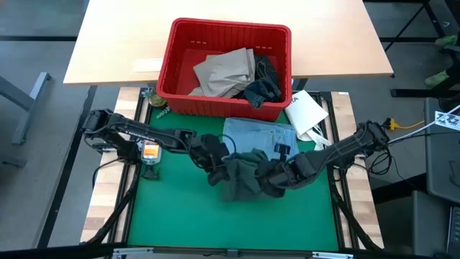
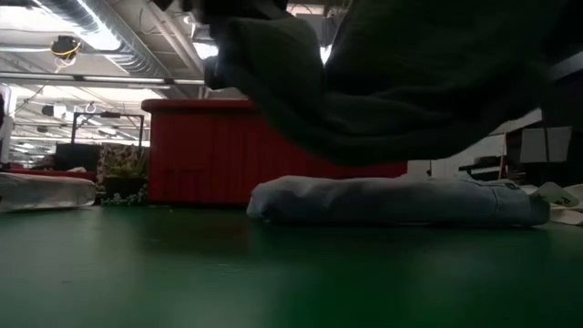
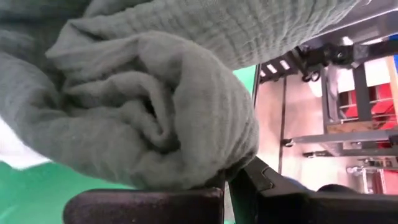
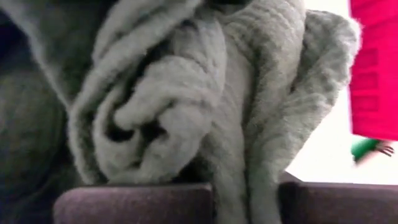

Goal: Fold Laundry from Bin
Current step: Stack the folded green polo shirt on top of the folded blue pants

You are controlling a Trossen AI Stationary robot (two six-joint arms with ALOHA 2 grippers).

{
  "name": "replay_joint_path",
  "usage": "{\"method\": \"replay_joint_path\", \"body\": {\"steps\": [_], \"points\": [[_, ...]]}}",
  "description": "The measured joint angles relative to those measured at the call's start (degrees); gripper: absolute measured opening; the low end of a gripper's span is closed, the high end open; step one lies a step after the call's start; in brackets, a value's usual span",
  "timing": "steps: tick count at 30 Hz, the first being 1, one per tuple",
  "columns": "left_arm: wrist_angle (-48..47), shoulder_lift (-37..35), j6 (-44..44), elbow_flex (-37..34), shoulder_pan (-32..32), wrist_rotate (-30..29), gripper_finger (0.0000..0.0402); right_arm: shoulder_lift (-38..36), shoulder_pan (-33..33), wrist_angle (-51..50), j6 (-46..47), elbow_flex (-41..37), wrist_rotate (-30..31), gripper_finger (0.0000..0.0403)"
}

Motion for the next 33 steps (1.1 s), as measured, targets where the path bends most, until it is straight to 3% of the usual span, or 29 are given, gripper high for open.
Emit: {"method": "replay_joint_path", "body": {"steps": [8,23,33], "points": [[2.1,-0.2,3.9,0.0,6.2,0.3,0.0,0.0,-5.3,-9.5,-1.9,2.9,0.7,0.0012],[2.9,-0.2,10.7,0.0,16.0,-0.8,0.0,0.0,-16.0,-18.3,-6.0,3.2,2.5,0.001],[1.6,4.2,12.9,-0.1,16.3,-3.3,0.0,0.0,-22.2,-18.3,-10.8,3.1,-4.6,0.001]]}}
